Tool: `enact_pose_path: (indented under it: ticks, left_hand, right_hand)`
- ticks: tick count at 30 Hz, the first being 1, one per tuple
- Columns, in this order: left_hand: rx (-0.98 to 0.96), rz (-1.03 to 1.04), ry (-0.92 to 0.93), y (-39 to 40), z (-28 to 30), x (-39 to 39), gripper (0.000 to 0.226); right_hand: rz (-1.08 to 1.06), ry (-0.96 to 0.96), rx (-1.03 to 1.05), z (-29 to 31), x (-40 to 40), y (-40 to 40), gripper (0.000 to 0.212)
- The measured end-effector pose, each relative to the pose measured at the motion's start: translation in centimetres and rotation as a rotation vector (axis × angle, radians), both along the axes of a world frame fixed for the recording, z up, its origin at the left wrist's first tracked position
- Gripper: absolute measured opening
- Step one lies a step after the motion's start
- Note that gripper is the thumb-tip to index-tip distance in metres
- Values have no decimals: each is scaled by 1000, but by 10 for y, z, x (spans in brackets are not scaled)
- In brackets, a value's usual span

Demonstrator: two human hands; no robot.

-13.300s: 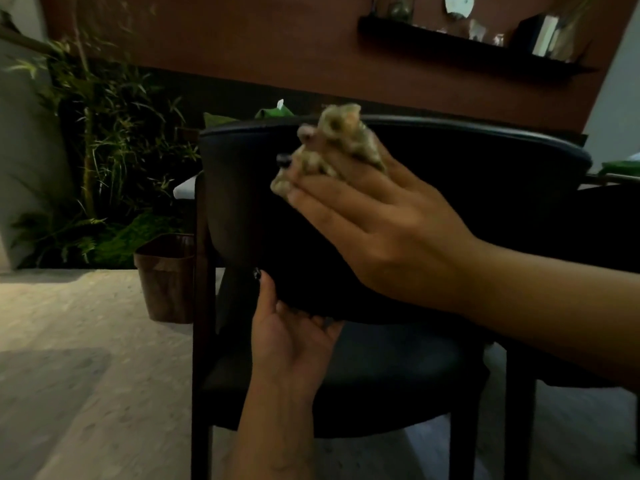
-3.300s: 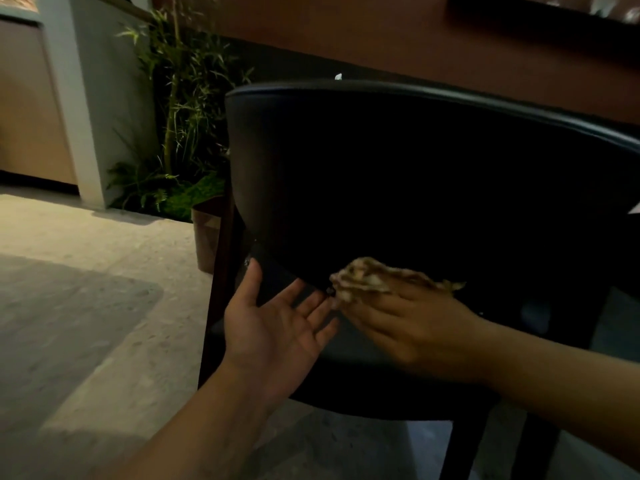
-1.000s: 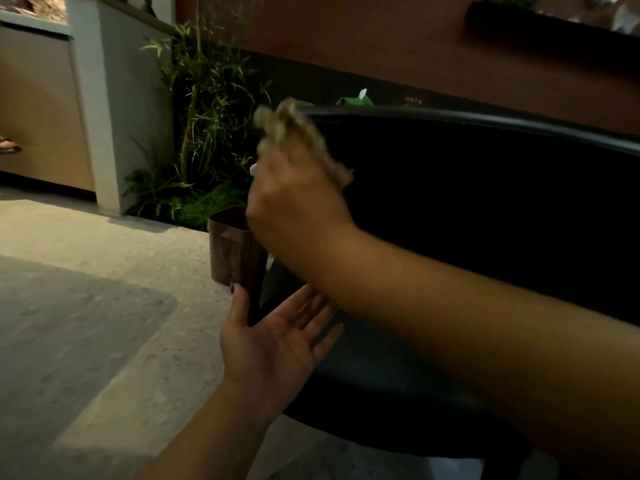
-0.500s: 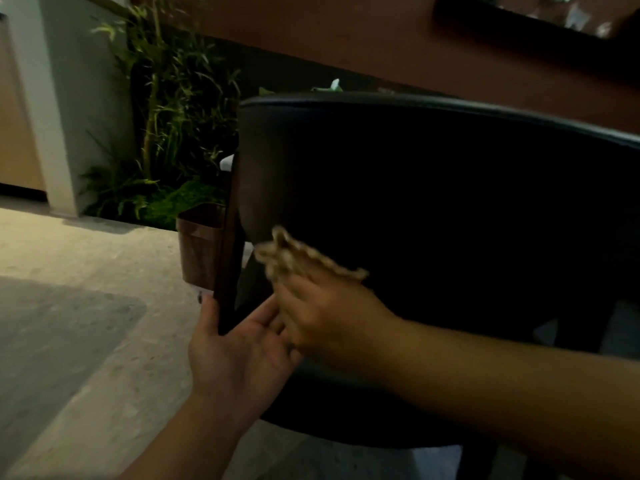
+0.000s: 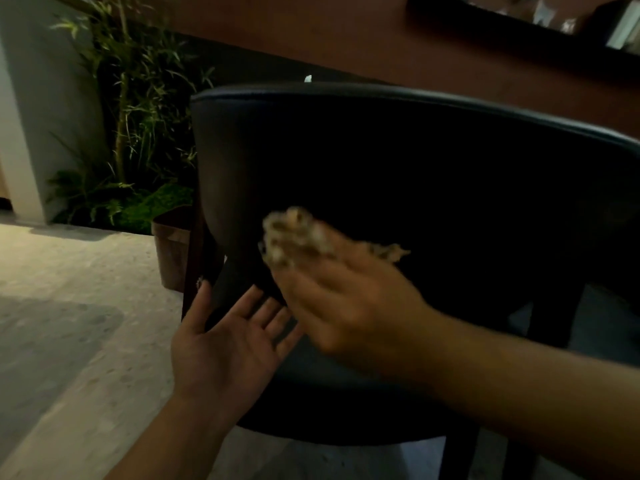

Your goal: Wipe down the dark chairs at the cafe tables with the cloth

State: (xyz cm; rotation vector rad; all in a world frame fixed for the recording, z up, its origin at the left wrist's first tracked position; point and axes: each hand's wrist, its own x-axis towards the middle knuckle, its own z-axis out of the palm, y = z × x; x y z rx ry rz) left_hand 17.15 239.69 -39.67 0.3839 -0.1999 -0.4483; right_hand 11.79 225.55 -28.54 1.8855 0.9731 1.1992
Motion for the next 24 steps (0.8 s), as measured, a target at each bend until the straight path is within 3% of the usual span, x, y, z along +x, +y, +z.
enact_pose_path:
  ticks: [3, 6, 10, 14, 17, 22, 24]
  left_hand:
    - [57, 12, -1, 5, 5, -6, 80]
    - [103, 40, 45, 13, 7, -10, 80]
    - [327, 256, 162, 37, -1, -8, 61]
    - [619, 556, 408, 69, -13, -7, 47]
    - [712, 605, 532, 79, -16, -10, 42]
    - [830, 674, 526, 73, -18, -12, 38]
    - [882, 667, 514, 69, -22, -11, 37]
  right_hand:
    - [-49, 111, -108, -17, -1, -11, 38]
    - [55, 181, -10, -31, 3, -12, 38]
    - [110, 454, 130, -107, 1, -22, 31]
    - [43, 752, 651, -172, 27, 4, 49]
    - [-33, 844, 914, -186, 62, 62, 51]
    - [-362, 850, 775, -210, 86, 114, 51]
    - [-350, 845, 711, -210, 84, 110, 52]
